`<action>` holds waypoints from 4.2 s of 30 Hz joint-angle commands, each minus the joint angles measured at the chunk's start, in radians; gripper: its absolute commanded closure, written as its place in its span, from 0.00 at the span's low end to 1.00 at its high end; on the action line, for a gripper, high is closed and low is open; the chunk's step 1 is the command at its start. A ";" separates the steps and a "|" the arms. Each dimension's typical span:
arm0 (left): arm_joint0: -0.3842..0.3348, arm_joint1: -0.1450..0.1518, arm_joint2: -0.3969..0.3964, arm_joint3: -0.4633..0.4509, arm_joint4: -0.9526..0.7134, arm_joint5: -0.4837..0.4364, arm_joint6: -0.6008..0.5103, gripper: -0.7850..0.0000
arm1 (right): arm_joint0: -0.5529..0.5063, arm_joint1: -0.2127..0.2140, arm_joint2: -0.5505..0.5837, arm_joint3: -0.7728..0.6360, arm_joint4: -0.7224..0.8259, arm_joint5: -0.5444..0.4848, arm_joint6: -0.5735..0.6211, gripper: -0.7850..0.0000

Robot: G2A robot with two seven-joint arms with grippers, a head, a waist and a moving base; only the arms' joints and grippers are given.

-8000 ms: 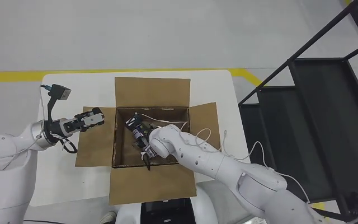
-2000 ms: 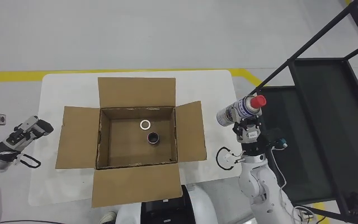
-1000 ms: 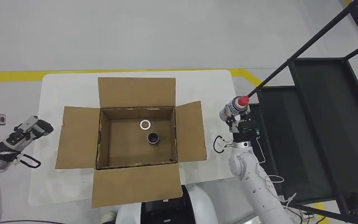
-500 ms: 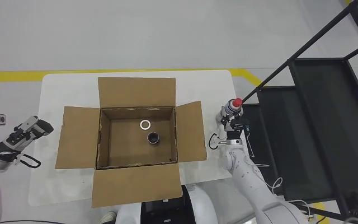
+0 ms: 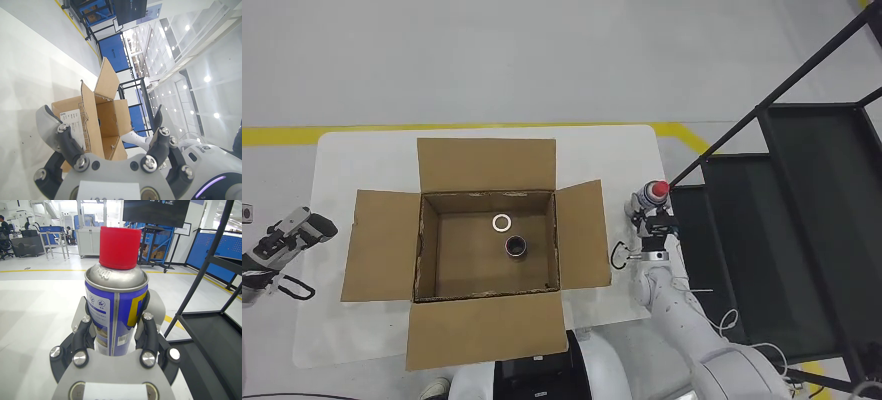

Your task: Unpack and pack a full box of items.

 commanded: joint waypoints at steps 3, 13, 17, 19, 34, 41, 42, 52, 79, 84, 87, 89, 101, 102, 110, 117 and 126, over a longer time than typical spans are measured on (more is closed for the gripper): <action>0.000 0.000 0.000 0.000 0.000 0.000 0.000 0.00 | -0.008 -0.001 0.006 -0.019 0.014 -0.017 -0.037 0.00; 0.000 0.000 0.000 0.000 0.000 0.000 0.000 0.00 | -0.190 0.039 0.099 -0.442 -0.030 0.043 -0.032 0.00; 0.000 0.000 0.000 0.000 0.000 0.000 0.000 0.00 | -0.347 0.061 0.161 -0.778 -0.093 0.085 0.091 0.00; 0.000 0.000 0.000 0.000 0.000 0.000 0.000 0.00 | -0.421 0.071 0.185 -0.942 -0.140 0.096 0.185 0.00; 0.000 0.000 0.000 0.000 0.000 0.000 0.000 0.00 | -0.599 0.113 0.087 -1.646 -0.517 -0.274 0.957 0.00; 0.000 0.000 0.000 0.000 0.000 0.000 0.000 0.00 | -0.471 0.116 -0.116 -1.603 -0.656 -0.559 1.187 0.00; 0.000 0.000 0.000 0.000 0.000 0.000 0.000 0.00 | -0.457 0.114 -0.137 -1.585 -0.650 -0.570 1.220 0.00; 0.000 0.000 0.000 0.000 0.000 0.000 0.000 0.00 | -0.428 0.105 -0.174 -1.556 -0.573 -0.562 1.273 0.00; 0.000 0.000 0.000 0.000 0.000 0.000 0.000 0.00 | 0.062 -0.011 -0.482 -1.197 -0.150 -0.489 2.142 0.00; 0.000 0.000 0.000 0.000 0.000 0.000 0.000 0.00 | 0.114 -0.027 -0.512 -1.090 -0.143 -0.433 2.162 0.00; 0.000 0.000 0.000 0.000 0.000 0.000 0.000 0.00 | 0.134 -0.034 -0.537 -1.039 -0.176 -0.408 2.171 0.00; 0.000 0.000 0.000 0.000 0.000 0.000 0.000 0.00 | 0.146 -0.040 -0.558 -1.011 -0.202 -0.387 2.179 0.00; 0.000 0.000 0.000 0.000 0.000 0.000 0.000 0.00 | 0.213 -0.085 -0.616 -0.827 -0.186 -0.299 2.171 0.00; 0.000 0.000 0.000 0.000 0.000 0.000 0.000 0.00 | 0.220 -0.089 -0.620 -0.813 -0.184 -0.297 2.170 0.04; 0.000 0.000 0.000 0.000 0.000 0.000 0.000 0.00 | 0.251 -0.113 -0.652 -0.734 -0.178 -0.300 2.162 0.78; 0.000 0.000 0.000 0.000 0.000 0.000 0.000 0.00 | 0.259 -0.120 -0.656 -0.740 -0.201 -0.297 2.195 1.00; 0.000 0.000 0.000 0.000 0.000 0.000 0.000 0.00 | 0.176 -0.079 -0.587 -1.062 -0.303 -0.318 2.300 1.00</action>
